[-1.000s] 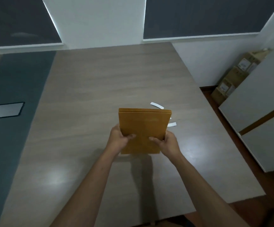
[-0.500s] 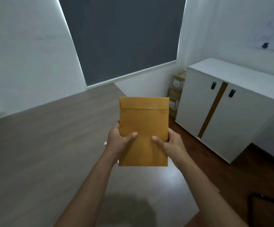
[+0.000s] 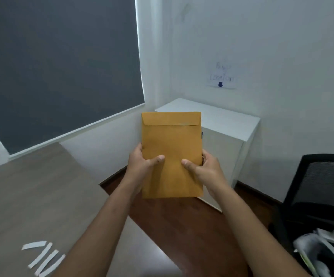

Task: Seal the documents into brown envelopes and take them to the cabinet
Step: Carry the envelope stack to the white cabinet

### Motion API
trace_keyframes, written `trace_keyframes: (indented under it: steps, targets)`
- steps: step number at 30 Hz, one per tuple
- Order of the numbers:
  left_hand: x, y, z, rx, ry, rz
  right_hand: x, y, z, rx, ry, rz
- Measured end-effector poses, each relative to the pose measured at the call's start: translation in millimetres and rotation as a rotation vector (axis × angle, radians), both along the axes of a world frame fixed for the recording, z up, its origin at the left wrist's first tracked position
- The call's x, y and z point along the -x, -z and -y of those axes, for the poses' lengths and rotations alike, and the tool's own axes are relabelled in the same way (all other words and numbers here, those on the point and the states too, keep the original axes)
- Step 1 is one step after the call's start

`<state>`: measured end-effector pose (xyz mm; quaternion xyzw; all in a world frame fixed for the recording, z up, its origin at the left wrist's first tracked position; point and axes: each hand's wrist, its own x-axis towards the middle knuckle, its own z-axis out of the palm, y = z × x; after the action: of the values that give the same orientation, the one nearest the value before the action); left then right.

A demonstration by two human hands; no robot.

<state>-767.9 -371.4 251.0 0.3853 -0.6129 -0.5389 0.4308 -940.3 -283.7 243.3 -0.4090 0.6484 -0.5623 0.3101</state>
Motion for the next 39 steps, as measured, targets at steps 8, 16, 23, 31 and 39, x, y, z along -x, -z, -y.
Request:
trace_keyframes:
  steps: [8,16,23,31,39]
  targets:
    - [125.9,-11.5,24.8,-0.038,0.128,-0.029,111.4,-14.1,-3.7,0.038,0.172,-0.035]
    - [204.2,-10.8,47.8,-0.032,0.189,-0.006,178.5,-13.2,12.6,0.030,0.238,-0.015]
    - [268.0,1.4,108.2,-0.086,0.220,-0.007,238.2,-1.9,69.4,0.016,0.253,0.006]
    - [340.8,5.3,223.4,-0.116,0.192,-0.014,316.7,0.7,188.9,-0.055,0.225,0.038]
    - [403.7,19.5,320.2,-0.148,0.144,0.043,380.1,17.4,288.5,-0.084,0.202,0.089]
